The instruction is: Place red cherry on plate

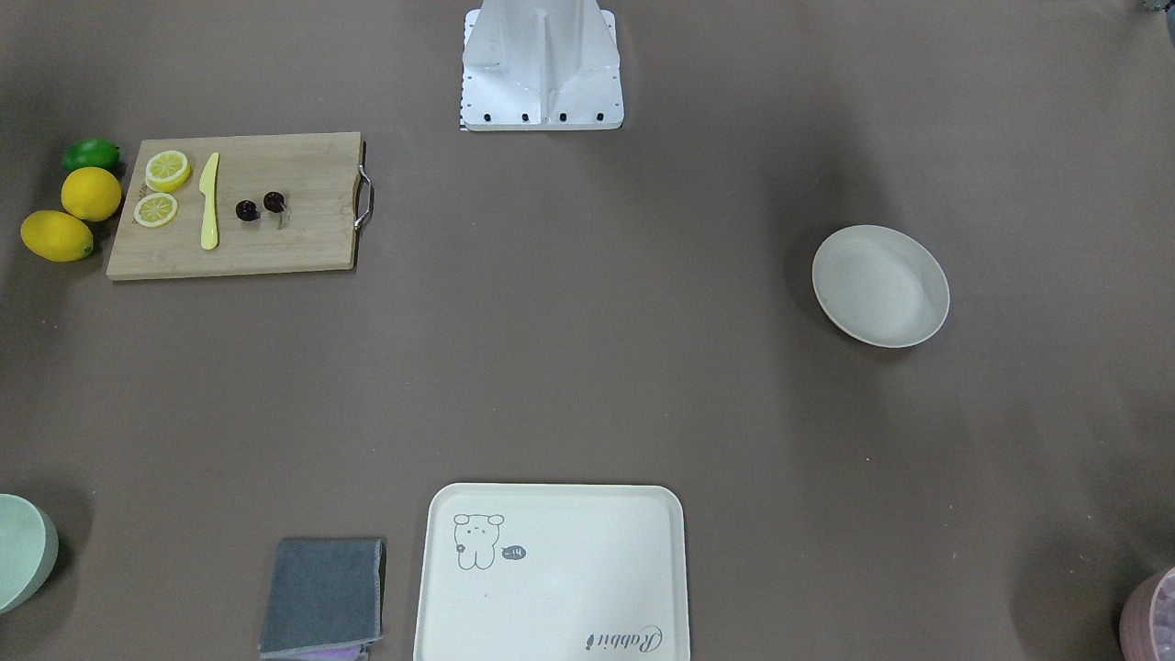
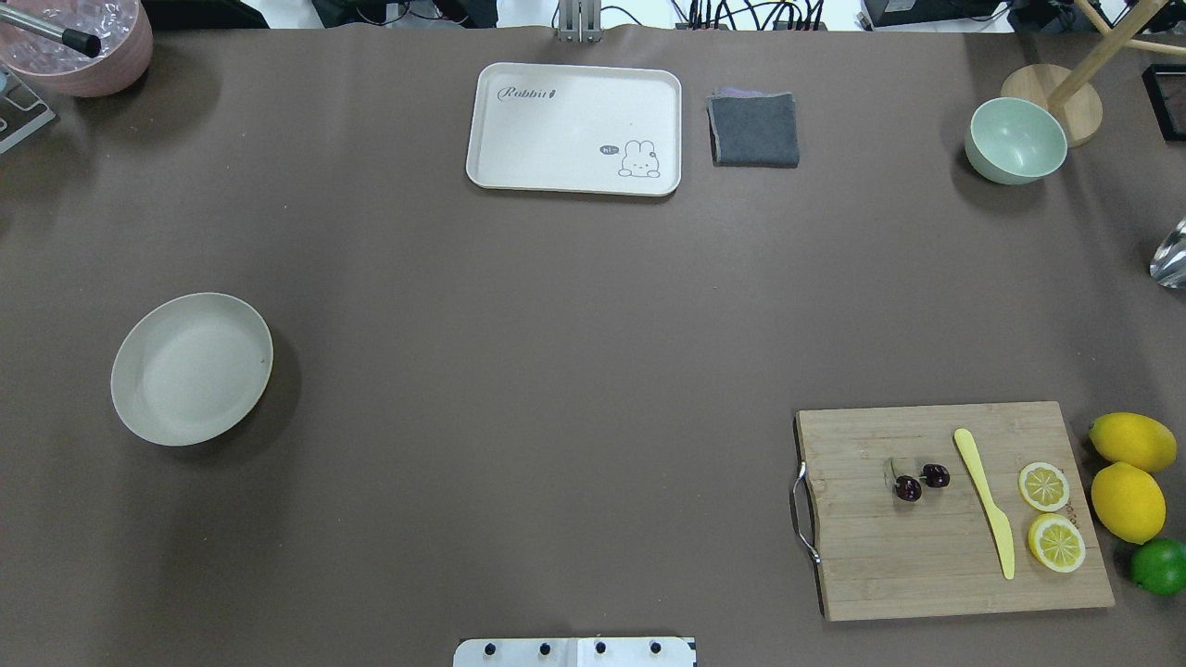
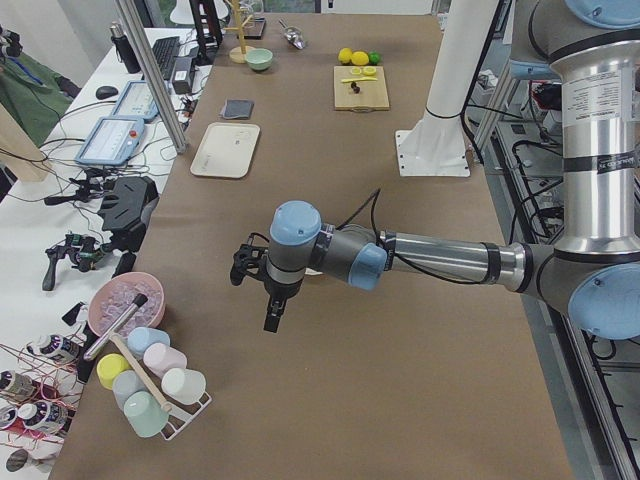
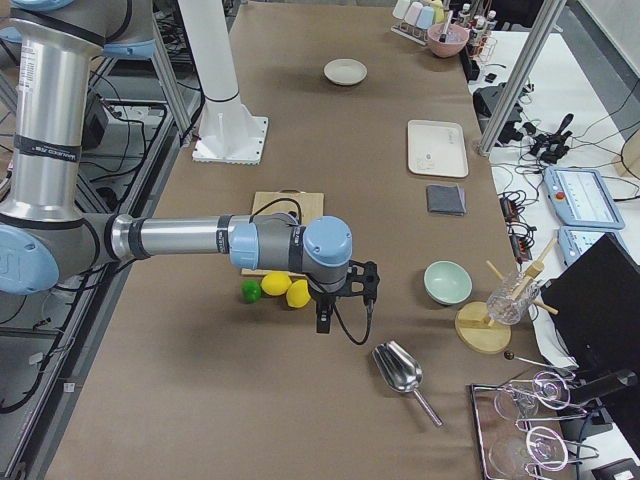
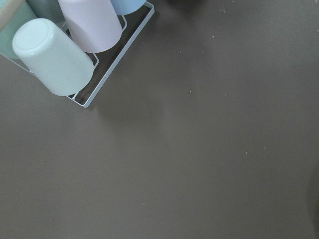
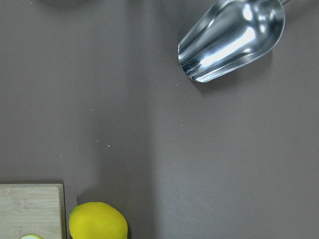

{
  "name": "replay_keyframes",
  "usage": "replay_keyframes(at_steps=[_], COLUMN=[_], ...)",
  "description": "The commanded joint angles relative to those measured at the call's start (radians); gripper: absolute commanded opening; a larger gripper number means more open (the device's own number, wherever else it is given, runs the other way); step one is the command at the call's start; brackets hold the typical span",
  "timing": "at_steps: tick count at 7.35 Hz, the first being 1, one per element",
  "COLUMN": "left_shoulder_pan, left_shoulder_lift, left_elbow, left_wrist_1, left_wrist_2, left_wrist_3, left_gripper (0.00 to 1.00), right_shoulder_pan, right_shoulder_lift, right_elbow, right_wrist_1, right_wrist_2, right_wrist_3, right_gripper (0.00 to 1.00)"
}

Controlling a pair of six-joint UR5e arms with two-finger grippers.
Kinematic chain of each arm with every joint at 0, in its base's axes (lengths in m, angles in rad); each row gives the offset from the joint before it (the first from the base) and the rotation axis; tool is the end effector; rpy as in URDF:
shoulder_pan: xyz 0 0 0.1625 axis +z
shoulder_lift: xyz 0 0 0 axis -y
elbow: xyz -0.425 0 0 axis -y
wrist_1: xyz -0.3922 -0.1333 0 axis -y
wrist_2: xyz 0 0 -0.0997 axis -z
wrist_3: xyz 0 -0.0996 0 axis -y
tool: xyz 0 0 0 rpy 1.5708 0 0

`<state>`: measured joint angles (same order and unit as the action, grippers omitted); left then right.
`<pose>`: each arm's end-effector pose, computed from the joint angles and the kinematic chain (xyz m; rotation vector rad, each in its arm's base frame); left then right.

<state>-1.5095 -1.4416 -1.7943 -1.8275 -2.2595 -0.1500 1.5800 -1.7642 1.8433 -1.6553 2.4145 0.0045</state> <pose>-0.0419 -0.4592 0.5850 0.2631 0.7128 0.0365 0.0626 -0.4081 0.6153 -0.0031 -0.8437 0.0152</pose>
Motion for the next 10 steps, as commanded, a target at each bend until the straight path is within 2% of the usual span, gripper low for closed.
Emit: replay_keyframes(at_steps=[1, 2, 10], left_shoulder_pan=[-0.002, -0.008, -0.009], left_shoulder_lift=[0.003, 0.004, 0.007], left_elbow=[-0.007, 0.001, 0.013], left_wrist_1=[0.005, 0.004, 0.004], left_wrist_2=[-0.009, -0.046, -0.048], left_wrist_3=[-0.002, 0.000, 0.000], left_gripper=[0.98, 0.98, 0.98], right_shoulder_pan=[0.000, 0.000, 0.000], right_shoulder_lift=[0.002, 0.002, 0.002], right_elbow=[0.001, 0.001, 0.010], right_wrist_1=[0.000, 0.000, 0.002], right_wrist_2=[0.000, 0.001, 0.003], right_wrist_3=[0.002, 0.002, 0.000], right_gripper=[1.00, 1.00, 1.00])
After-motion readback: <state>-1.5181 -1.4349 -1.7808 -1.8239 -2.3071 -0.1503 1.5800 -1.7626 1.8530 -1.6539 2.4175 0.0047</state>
